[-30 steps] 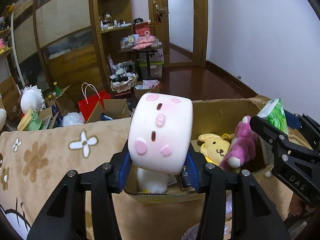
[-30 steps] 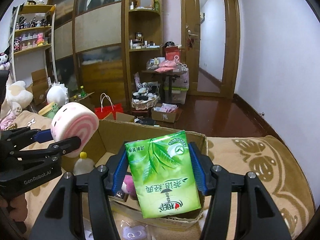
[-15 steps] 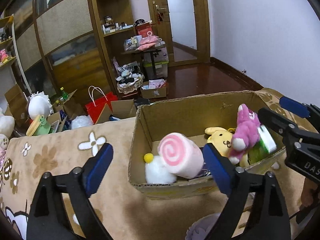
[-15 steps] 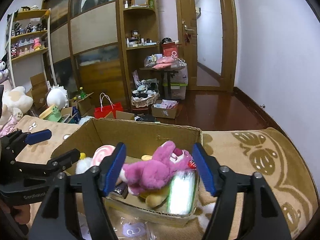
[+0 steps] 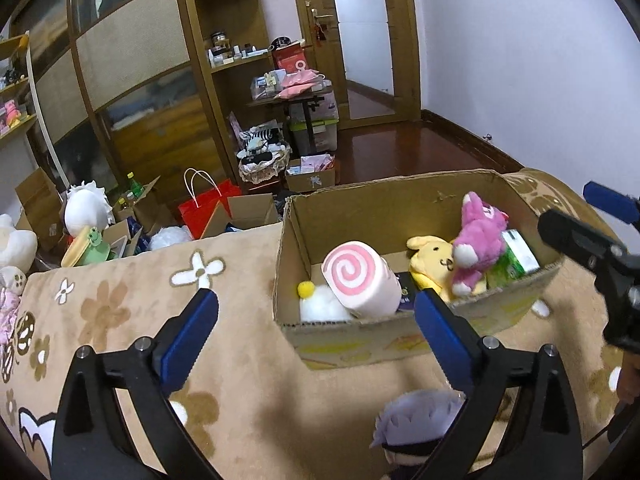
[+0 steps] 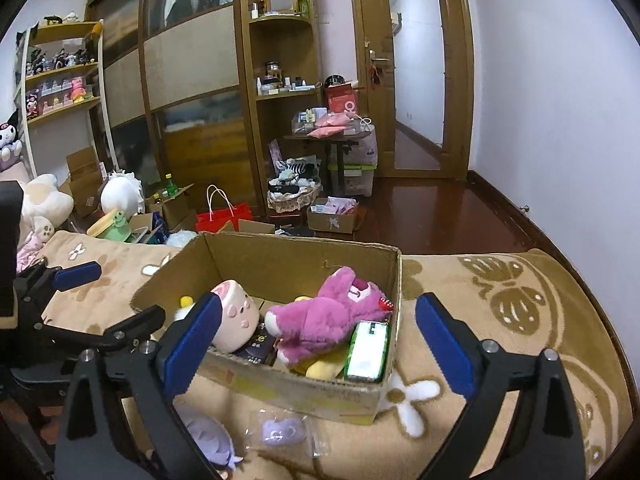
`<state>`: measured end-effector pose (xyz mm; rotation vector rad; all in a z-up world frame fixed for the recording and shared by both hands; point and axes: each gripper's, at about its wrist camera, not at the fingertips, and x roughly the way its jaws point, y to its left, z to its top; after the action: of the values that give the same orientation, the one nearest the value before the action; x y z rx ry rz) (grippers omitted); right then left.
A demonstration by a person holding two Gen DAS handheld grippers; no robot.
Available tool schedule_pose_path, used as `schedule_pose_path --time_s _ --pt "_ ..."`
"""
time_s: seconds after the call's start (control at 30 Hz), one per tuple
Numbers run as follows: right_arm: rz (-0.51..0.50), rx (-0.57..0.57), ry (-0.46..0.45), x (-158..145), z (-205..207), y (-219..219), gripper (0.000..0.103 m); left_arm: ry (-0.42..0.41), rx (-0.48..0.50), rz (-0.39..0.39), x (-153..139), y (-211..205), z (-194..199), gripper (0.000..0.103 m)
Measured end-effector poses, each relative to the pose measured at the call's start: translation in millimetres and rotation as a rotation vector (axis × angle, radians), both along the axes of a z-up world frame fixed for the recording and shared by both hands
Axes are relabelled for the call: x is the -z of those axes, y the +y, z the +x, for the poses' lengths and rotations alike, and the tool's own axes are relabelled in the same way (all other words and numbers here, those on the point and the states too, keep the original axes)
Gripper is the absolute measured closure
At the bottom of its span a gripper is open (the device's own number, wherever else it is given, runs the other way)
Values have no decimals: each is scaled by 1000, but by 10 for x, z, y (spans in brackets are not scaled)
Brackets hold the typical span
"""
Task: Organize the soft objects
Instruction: 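Move both tools back toward the white-haired doll and bagged lavender plush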
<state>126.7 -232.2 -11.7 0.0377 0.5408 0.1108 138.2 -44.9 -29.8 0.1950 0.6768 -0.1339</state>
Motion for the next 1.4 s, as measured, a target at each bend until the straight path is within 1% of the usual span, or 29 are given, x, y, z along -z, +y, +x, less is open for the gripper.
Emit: schedule_pose_path --time_s 0.13,0.3,0.47,0.6,0.73,0.87,1.03,1.13,1.4 --pt "25 13 -2 -100 -116 -44 0 36 8 -27 -15 33 -169 4" --pt "42 24 3 -171 -298 -53 0 38 -6 -36 -76 95 -366 3" --pt "30 11 21 -190 -434 -6 0 49 -24 -56 -132 164 -518 3" --pt "46 9 38 -181 -527 12 0 61 -23 -37 -141 144 -622 3" --pt "34 0 42 -171 -605 59 0 71 -12 -18 -147 117 -699 3" --pt "38 1 44 -147 -653 71 0 88 3 -1 -114 84 -709 3" --pt "36 13 53 -90 -647 75 0 136 3 -8 5 59 -654 3" --pt "39 18 67 -30 -611 49 0 183 5 -38 95 55 -599 3" --pt "48 34 123 213 -436 -37 0 266 -4 -108 309 46 -436 3"
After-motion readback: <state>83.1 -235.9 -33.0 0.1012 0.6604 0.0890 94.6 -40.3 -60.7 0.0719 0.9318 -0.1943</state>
